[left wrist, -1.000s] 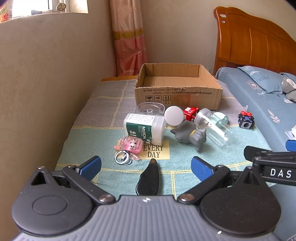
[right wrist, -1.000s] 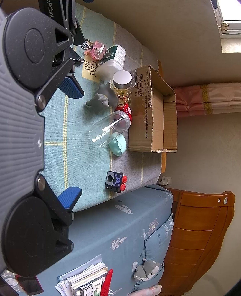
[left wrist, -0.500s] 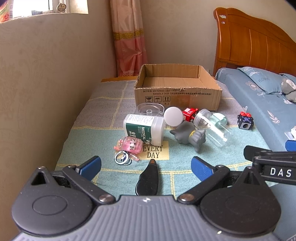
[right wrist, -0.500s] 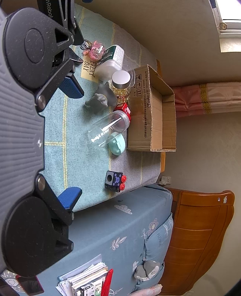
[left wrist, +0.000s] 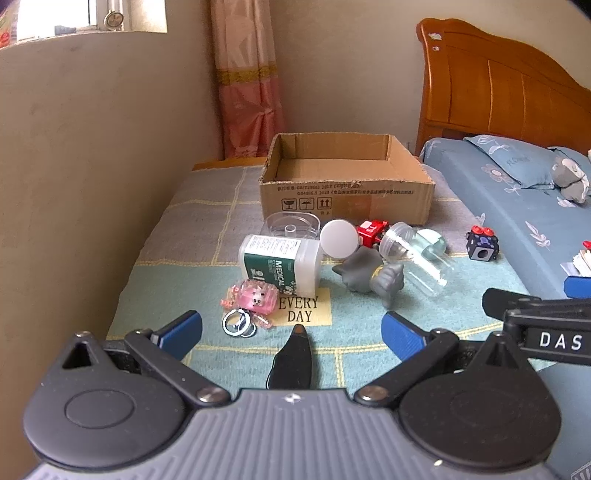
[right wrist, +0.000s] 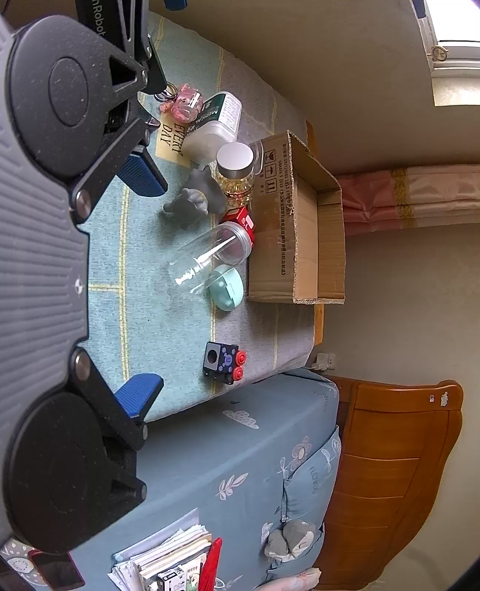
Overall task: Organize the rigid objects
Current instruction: 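Move the right tool toward the black cube with red buttons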
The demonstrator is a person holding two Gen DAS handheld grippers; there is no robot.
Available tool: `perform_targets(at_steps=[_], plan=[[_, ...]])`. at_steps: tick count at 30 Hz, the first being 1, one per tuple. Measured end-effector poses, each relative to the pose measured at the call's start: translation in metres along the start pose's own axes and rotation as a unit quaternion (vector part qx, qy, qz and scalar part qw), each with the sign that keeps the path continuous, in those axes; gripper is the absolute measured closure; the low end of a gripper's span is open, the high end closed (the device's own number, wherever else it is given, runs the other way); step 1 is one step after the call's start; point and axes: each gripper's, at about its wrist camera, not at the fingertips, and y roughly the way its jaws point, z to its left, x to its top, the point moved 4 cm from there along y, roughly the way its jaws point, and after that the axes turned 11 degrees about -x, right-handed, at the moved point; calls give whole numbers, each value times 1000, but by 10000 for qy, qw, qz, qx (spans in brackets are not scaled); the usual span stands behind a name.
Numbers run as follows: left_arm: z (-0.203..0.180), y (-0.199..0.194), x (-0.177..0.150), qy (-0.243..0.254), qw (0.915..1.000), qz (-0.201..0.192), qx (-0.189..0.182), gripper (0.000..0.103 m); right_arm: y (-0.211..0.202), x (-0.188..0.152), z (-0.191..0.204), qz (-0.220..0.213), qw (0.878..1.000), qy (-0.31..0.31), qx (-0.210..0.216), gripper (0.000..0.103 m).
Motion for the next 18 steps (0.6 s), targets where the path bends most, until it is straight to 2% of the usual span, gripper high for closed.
perform_targets(at_steps=[9,13,18], plan=[[9,6,3,181,9995,-32,-268,1,5,1,-4,-70,9999,16,99,0],[17,11,2,197,9981,5,-578,1,10,0,-6,-82,9998,57,191,0],[19,25,-9,570,9949,215,-804,1,13,-1,-5,-252,9987,-121,436,0]])
